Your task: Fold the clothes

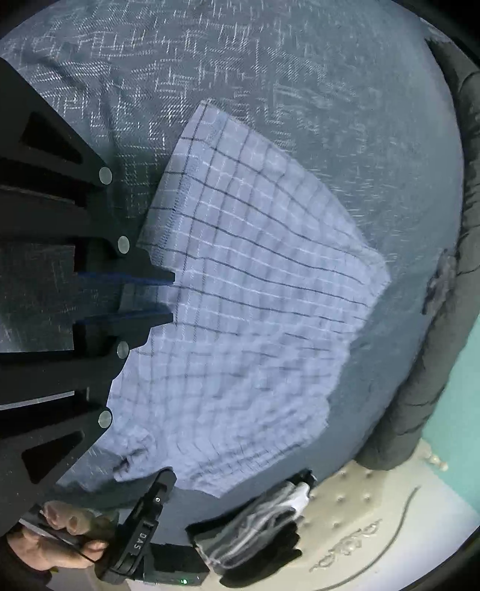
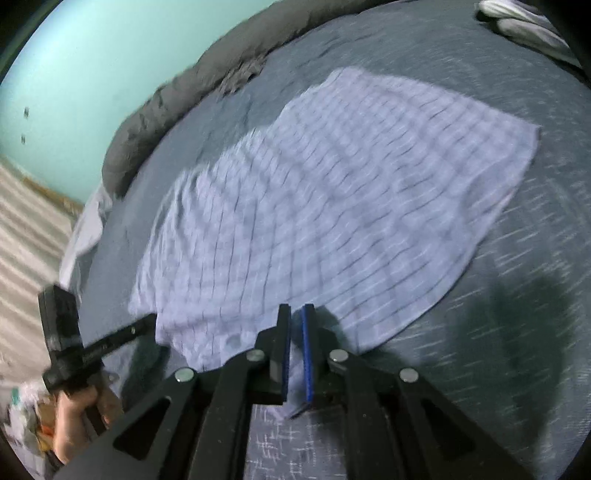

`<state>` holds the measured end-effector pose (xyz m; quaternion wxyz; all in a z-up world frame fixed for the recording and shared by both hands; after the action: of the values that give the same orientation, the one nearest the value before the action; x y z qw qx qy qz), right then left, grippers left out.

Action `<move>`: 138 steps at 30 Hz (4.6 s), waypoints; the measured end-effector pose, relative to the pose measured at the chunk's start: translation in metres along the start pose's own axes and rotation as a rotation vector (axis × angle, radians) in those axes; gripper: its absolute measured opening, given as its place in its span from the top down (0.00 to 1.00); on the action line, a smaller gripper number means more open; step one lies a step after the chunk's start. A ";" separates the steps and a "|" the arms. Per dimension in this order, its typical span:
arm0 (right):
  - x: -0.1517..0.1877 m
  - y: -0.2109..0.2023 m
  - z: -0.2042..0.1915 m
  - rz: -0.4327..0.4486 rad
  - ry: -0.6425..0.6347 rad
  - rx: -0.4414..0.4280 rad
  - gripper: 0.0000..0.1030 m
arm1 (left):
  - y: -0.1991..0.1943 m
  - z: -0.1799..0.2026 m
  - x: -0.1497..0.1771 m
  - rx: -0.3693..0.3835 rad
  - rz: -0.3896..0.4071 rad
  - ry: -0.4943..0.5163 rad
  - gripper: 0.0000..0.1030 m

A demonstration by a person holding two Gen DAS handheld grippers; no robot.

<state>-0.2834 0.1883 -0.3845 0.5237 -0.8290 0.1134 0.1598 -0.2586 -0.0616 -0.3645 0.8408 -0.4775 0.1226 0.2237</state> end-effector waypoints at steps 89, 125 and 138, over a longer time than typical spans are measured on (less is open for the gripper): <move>-0.092 -0.075 0.159 0.305 0.229 -0.088 0.62 | 0.134 0.255 -0.087 0.062 -0.072 0.217 0.57; -0.115 -0.023 0.122 0.208 0.092 0.062 0.98 | 0.167 0.137 -0.202 -0.109 -0.033 0.168 0.72; -0.117 -0.042 0.125 0.237 0.137 0.010 0.98 | 0.150 0.160 -0.208 -0.056 0.017 0.191 0.91</move>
<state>-0.3946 0.3218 -0.3553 0.4964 -0.8162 0.2469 0.1627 -0.5145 0.0881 -0.3076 0.8096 -0.5189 0.2000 0.1878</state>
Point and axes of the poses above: each gripper's, at about its wrist camera, not at the fingertips, and y roughly the way its jaws point, z to its right, x to its underside, the point moved 5 cm from there along y, roughly the way its jaws point, and after that the axes turned 8 degrees about x, right-handed, at the moved point
